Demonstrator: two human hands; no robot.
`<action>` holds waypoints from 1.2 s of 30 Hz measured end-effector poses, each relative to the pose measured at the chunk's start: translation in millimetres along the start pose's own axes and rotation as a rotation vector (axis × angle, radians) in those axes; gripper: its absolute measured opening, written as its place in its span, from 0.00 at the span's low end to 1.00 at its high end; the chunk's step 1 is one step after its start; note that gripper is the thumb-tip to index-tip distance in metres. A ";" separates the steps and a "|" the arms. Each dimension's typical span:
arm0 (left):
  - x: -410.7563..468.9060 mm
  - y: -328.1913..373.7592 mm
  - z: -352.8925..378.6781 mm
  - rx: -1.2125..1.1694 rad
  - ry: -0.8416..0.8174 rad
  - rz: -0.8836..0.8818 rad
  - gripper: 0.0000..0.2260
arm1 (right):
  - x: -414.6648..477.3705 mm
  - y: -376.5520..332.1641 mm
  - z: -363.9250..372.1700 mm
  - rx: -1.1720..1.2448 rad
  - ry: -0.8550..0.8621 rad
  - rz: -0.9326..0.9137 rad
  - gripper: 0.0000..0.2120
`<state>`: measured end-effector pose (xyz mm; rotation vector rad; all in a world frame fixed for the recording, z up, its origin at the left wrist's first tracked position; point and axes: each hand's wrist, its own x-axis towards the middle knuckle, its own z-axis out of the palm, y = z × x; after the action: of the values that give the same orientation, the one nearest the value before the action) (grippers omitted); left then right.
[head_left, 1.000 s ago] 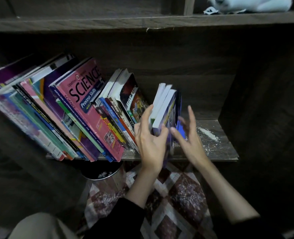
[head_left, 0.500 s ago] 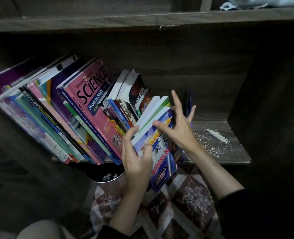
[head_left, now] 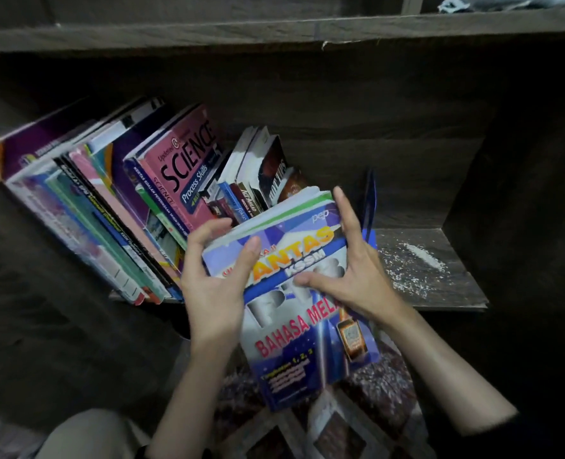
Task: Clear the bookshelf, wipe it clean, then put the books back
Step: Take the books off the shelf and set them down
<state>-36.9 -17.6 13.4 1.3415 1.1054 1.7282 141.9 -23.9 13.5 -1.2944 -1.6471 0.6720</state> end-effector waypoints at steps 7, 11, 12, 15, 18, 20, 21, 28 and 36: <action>-47.6 -26.6 -12.3 0.056 -0.198 -0.176 0.09 | -80.7 28.9 18.8 0.237 0.021 0.151 0.46; -100.6 -82.5 2.2 0.109 -0.307 -0.301 0.07 | -139.2 86.0 27.7 0.090 -0.013 0.291 0.40; -113.2 -99.3 8.3 0.124 -0.332 -0.339 0.08 | -150.3 104.7 29.6 0.037 -0.012 0.335 0.38; -143.3 -159.2 26.4 0.144 -0.387 -0.455 0.10 | -175.2 166.9 34.3 -0.059 -0.006 0.455 0.37; -165.6 -221.9 44.9 0.197 -0.487 -0.597 0.15 | -186.1 223.3 38.0 -0.090 -0.034 0.554 0.36; -178.0 -263.1 55.0 0.171 -0.636 -0.719 0.26 | -191.5 258.8 39.8 -0.121 -0.024 0.596 0.37; -184.6 -281.9 59.9 0.151 -0.710 -0.770 0.30 | -194.5 275.8 41.0 -0.146 -0.014 0.622 0.38; -216.8 -370.5 89.6 0.259 -0.936 -0.694 0.24 | -207.5 373.1 49.2 -0.198 -0.036 0.760 0.39; -231.4 -414.0 91.0 0.267 -1.158 -0.712 0.29 | -218.0 425.7 59.5 -0.281 -0.140 0.809 0.37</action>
<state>112.0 -33.0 -445.7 1.4884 0.9042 0.1649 290.0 -95.1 -439.5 -2.1959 -1.3158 1.0391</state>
